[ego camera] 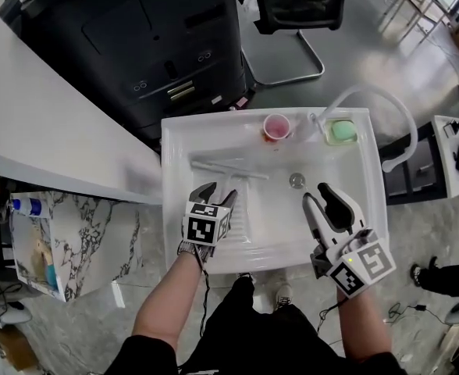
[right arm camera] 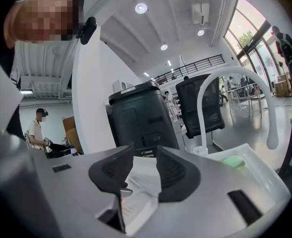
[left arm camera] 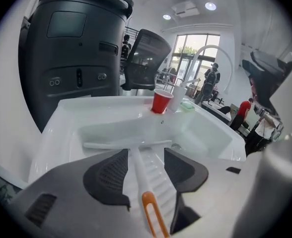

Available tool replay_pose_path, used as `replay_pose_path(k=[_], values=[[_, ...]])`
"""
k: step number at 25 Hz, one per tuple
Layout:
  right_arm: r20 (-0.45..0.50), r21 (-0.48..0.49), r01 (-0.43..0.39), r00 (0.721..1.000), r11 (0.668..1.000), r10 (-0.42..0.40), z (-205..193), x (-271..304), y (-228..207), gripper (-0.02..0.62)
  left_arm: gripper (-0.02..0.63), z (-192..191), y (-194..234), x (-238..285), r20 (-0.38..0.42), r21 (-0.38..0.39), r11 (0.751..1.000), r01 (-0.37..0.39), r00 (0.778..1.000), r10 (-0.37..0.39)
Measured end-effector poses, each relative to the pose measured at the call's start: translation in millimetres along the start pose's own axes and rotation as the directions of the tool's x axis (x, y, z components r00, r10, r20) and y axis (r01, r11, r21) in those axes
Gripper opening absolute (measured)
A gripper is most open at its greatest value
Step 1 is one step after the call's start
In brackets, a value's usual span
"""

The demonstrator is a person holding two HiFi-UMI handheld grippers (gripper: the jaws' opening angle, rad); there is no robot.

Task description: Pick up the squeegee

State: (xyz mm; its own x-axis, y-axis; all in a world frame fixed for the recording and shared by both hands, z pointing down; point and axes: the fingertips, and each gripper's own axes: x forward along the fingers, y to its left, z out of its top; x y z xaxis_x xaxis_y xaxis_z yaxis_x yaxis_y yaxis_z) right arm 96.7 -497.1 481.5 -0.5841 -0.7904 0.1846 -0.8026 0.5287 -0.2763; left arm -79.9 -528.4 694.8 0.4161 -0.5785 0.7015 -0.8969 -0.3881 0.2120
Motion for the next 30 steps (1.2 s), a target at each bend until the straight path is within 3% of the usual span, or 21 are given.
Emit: replay_pose_path(k=[6, 15, 23, 30], values=[[-0.011, 0.009, 0.043, 0.999, 0.999, -0.042, -4.7, -9.4, -9.7, 0.149, 0.238, -21.8, 6.1, 24.7, -0.111, 0.000, 1.000, -0.010, 0.994, 0.010], [-0.015, 0.028, 0.101, 0.995, 0.994, -0.101, -8.0, -25.4, -31.4, 0.149, 0.238, -37.2, 8.4, 45.8, -0.201, 0.009, 0.999, -0.036, 0.979, 0.037], [-0.012, 0.038, 0.113, 0.994, 0.993, -0.113, -8.1, -29.2, -37.4, 0.149, 0.236, -42.1, 14.0, 51.9, -0.235, 0.020, 0.998, -0.063, 0.970, 0.066], [-0.009, 0.038, 0.112, 0.994, 0.993, -0.112, -5.3, -30.8, -37.8, 0.146, 0.192, -41.3, 17.4, 54.2, -0.241, 0.064, 0.994, -0.085, 0.966, 0.098]])
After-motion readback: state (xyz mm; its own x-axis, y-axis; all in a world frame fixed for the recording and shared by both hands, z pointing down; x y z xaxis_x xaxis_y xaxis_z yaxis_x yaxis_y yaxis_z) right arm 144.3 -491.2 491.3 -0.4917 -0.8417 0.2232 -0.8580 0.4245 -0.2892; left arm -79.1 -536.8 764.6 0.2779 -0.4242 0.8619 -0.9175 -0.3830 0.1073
